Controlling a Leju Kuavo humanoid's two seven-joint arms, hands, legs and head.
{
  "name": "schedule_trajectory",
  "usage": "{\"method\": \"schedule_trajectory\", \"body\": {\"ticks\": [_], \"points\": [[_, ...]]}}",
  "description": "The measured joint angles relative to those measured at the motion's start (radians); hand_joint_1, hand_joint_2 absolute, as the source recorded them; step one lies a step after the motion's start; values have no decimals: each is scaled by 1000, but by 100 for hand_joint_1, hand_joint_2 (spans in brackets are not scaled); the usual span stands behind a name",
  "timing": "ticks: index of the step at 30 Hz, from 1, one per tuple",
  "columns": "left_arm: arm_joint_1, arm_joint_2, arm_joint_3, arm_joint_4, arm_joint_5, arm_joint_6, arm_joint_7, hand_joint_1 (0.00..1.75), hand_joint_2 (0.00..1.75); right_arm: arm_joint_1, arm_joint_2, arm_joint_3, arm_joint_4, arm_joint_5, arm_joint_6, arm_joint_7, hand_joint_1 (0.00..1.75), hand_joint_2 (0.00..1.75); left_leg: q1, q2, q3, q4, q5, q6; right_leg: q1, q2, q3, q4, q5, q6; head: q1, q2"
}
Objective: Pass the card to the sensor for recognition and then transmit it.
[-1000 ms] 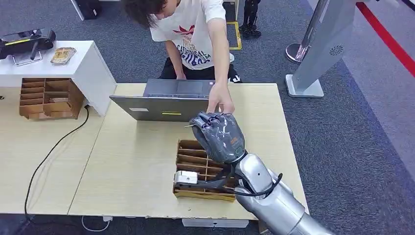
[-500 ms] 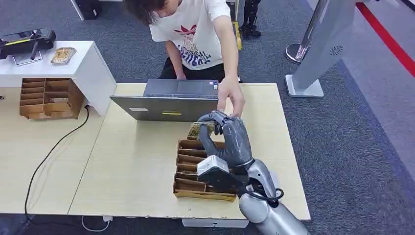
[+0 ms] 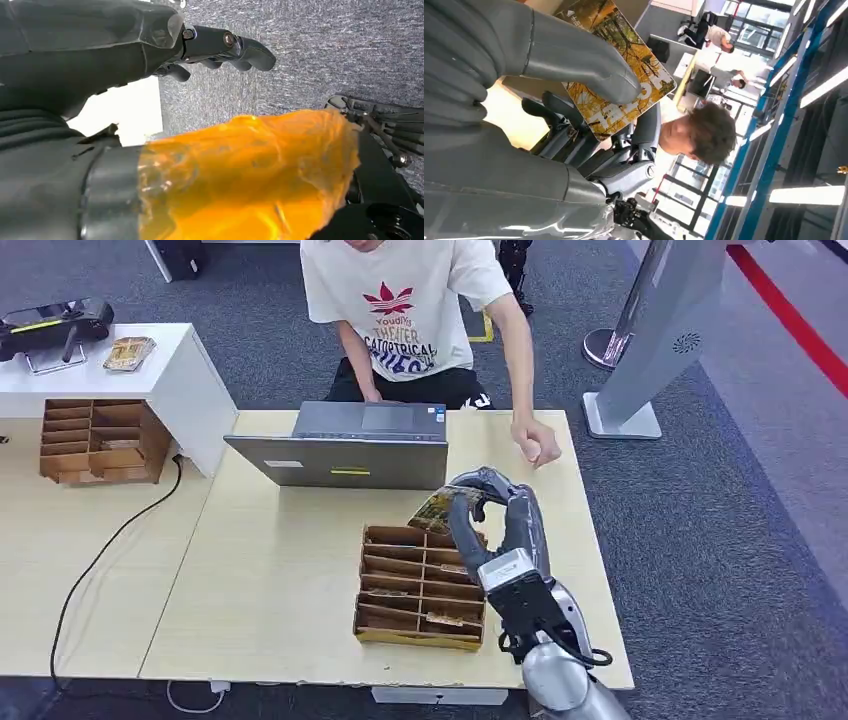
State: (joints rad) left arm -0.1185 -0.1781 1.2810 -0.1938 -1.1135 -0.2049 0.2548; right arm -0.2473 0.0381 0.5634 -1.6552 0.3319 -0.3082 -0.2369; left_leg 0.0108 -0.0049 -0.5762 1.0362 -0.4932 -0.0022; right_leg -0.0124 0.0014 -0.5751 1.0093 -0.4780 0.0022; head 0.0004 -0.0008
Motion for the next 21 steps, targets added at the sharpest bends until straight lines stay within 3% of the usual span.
{"method": "schedule_trajectory", "body": {"ticks": [15, 21], "points": [[0, 0, 0, 0, 1, 0, 0, 0, 0, 11, 0, -16, -8, -5, 4, 0, 175, 175, 0, 0, 0, 0, 0, 0, 0, 0, 0, 0, 0, 0, 0, 0], [1, 0, 10, 0, 20, 1, -3, 0, 0, 58, -12, -57, -34, -95, 17, 1, 175, 175, 0, 0, 0, 0, 0, 0, 0, 0, 0, 0, 0, 0, 0, 0]]}}
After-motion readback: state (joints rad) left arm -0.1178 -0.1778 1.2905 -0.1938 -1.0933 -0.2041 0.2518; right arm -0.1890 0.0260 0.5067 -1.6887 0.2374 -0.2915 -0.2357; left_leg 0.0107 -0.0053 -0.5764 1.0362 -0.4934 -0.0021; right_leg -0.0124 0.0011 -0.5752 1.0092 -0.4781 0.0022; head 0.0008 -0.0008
